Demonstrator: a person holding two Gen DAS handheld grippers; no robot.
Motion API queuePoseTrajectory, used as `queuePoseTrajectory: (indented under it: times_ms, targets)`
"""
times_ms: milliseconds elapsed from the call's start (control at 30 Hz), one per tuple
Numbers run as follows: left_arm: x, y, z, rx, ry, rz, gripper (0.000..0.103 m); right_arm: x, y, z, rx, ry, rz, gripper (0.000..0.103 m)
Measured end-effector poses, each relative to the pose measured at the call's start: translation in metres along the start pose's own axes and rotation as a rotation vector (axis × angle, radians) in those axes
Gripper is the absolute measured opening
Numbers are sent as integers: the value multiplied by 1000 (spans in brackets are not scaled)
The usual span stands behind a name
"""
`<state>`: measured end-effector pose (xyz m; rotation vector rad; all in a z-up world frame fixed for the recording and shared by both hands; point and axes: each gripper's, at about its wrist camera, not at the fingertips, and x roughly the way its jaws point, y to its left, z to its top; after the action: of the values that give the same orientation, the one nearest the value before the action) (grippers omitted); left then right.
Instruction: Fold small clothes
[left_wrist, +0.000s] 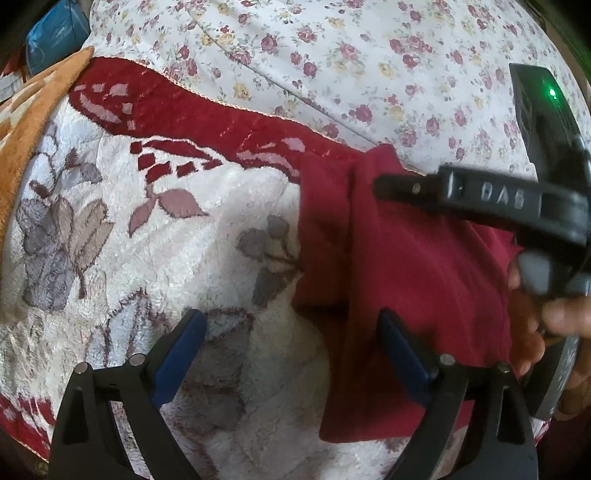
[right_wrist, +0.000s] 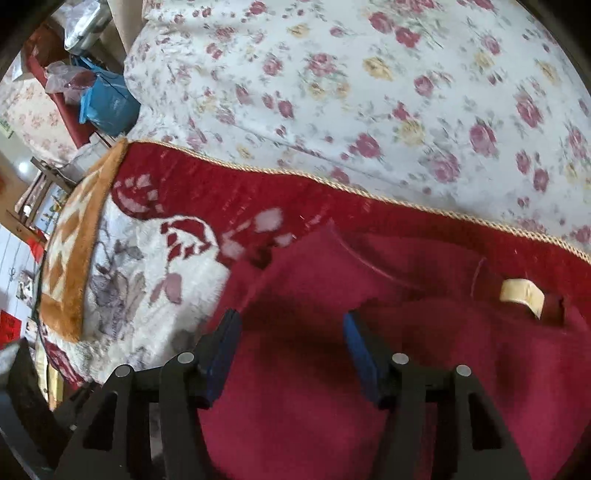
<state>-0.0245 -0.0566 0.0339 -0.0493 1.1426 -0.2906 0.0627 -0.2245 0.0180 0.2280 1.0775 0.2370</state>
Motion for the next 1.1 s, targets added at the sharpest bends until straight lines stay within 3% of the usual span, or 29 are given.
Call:
queuePoseTrajectory:
  times_ms: [100,167,300,400,500,567,733,833,933,1100]
  targets:
    - [0,-1,-1,5,-3,4,94,4,22,-1,-140,2,-115,52]
    - [2,0,-1,4,-2,4,96,14,35,-1,-198,27,-164,37]
    - [4,4,-1,-3,2,1,97,34,42,1,-214,29,-197,37]
    - [6,5,0,-5,4,0,99,34,32,5,-157,24,-159,38]
    - [7,5,0,-3,5,-1,100,24,19,4,-90,19,-83,48]
    - [8,5,0,-2,4,-1,100,16,10,3,-33,5,-21,62]
    - [10,8,-1,-26,-2,-24,103,-9,-10,-10,19,-21,65,63]
    - [11,8,-2,-28,-5,-22,103,-14,-15,-17,36,-29,61,72]
    - [11,7,-2,-28,-9,-19,103,-16,-17,-21,38,-44,37,72]
    - [12,8,-1,-27,-11,-15,103,-20,-28,-28,91,-69,74,74]
